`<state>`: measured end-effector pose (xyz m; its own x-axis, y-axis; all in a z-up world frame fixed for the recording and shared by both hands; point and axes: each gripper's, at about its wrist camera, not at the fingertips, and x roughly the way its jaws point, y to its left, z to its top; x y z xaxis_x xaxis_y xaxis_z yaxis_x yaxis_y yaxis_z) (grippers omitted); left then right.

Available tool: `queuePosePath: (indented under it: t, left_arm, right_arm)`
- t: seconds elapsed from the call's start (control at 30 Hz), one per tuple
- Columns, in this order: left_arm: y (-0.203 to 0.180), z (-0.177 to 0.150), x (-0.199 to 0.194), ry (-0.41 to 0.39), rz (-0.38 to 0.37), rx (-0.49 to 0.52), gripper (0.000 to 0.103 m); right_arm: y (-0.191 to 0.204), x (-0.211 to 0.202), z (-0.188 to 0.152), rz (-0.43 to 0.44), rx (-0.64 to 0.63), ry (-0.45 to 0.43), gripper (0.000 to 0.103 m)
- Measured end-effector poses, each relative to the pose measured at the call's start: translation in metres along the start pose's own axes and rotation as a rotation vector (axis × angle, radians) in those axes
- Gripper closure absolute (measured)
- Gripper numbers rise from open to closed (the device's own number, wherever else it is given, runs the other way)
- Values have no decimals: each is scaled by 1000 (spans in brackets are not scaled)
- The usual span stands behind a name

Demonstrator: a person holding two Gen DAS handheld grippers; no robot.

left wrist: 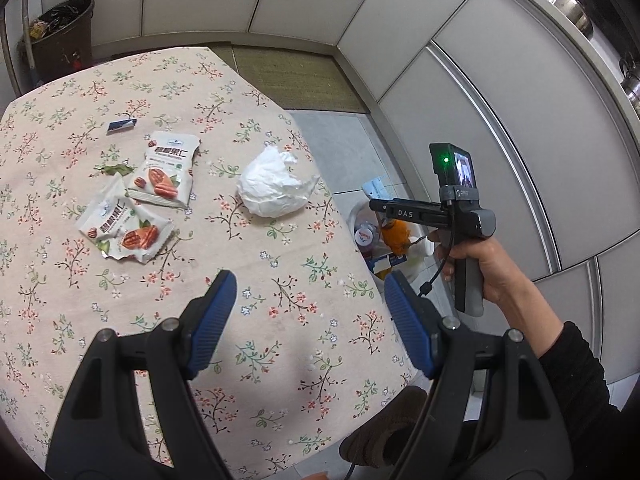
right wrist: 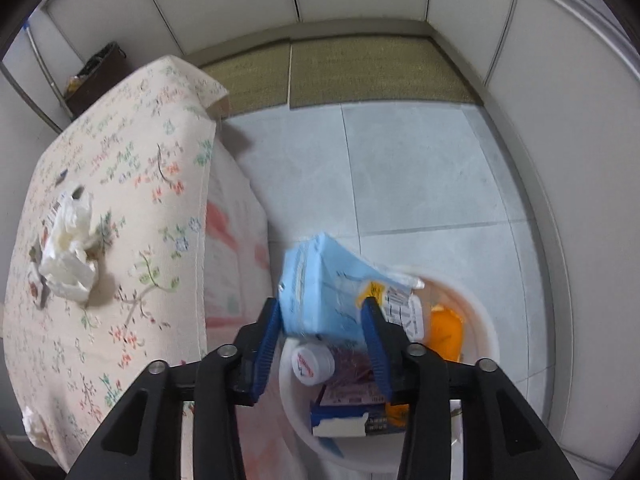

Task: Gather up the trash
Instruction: 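Lower the blue carton into the bucket and open the right gripper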

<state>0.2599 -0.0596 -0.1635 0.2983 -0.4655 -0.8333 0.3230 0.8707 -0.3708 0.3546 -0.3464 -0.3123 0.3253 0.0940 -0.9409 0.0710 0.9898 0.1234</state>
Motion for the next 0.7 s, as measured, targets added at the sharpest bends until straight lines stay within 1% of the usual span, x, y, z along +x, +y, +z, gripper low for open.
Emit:
queuePosePath:
  t: [0.03, 0.23, 0.5, 0.6, 0.7]
  left_arm:
    - [0, 0, -1, -2, 0, -1, 26]
    - [1, 0, 1, -3, 6, 3, 26]
    - [1, 1, 1, -2, 9, 5, 26]
    - [0, 2, 0, -12, 20, 14, 26]
    - [1, 3, -4, -22, 31, 19, 26]
  right_arm:
    - [-2, 0, 0, 10, 13, 1, 51]
    - [-10, -2, 1, 75, 72, 7, 47]
    - [-16, 13, -7, 70, 80, 68, 47]
    - [-18, 8, -7, 85, 88, 60, 47]
    - [-15, -12, -4, 85, 80, 32, 47]
